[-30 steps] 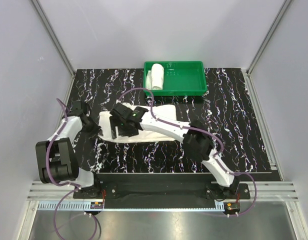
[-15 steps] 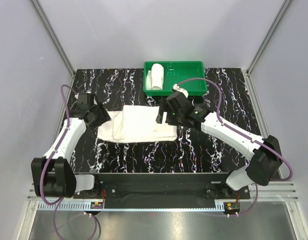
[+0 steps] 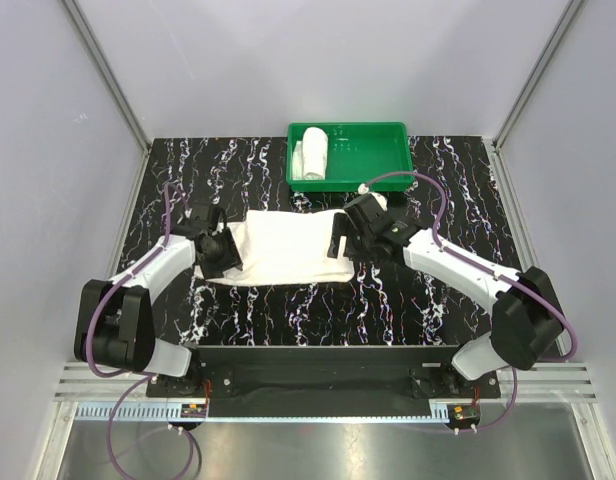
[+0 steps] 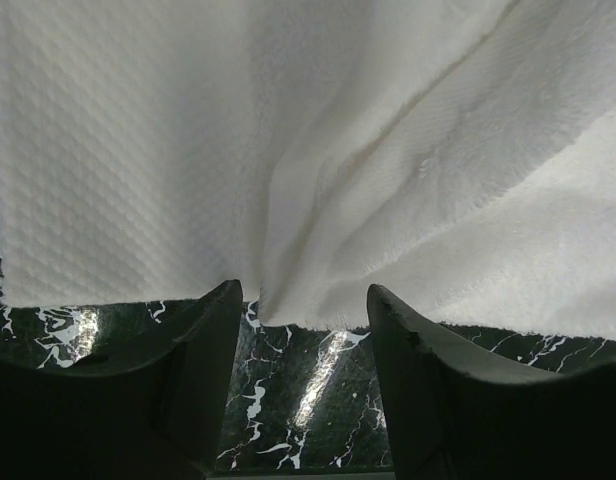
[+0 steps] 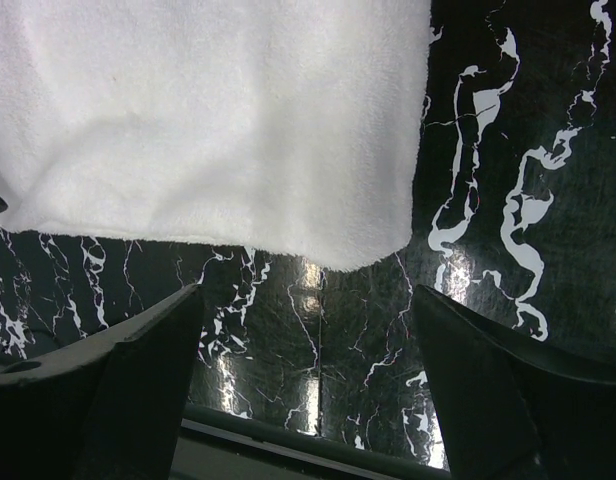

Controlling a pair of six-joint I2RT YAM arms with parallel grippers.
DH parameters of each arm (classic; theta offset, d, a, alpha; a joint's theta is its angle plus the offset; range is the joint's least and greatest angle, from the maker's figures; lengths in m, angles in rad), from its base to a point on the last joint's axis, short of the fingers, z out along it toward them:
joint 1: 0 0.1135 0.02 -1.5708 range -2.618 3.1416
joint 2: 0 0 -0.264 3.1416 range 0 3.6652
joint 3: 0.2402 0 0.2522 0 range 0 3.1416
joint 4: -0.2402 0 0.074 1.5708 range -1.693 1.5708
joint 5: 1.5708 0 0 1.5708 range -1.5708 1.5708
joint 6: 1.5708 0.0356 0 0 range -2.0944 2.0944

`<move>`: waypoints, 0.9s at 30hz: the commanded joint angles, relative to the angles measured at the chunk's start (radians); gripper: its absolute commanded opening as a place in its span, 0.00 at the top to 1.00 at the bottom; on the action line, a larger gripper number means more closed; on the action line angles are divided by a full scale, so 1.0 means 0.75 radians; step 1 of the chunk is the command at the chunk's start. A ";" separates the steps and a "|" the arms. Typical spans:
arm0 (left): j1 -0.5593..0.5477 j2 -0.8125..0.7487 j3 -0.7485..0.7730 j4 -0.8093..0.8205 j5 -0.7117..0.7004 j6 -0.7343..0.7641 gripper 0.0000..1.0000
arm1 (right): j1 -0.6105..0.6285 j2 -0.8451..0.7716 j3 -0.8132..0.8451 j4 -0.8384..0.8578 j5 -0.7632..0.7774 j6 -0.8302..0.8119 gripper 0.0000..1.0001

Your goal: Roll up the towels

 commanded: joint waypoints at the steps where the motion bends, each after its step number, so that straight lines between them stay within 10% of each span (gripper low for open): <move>1: -0.027 -0.008 -0.034 0.025 -0.046 -0.028 0.44 | -0.015 0.011 -0.005 0.056 -0.018 -0.013 0.09; 8: -0.050 0.029 -0.055 0.097 -0.029 -0.045 0.50 | -0.025 0.024 -0.024 0.052 -0.028 -0.015 0.10; 18: -0.068 0.039 0.054 0.058 -0.046 -0.051 0.99 | -0.031 0.003 -0.077 0.056 -0.024 -0.013 0.10; 27: -0.080 -0.024 0.368 -0.067 -0.045 0.000 1.00 | -0.037 -0.001 -0.099 0.058 -0.024 -0.013 0.10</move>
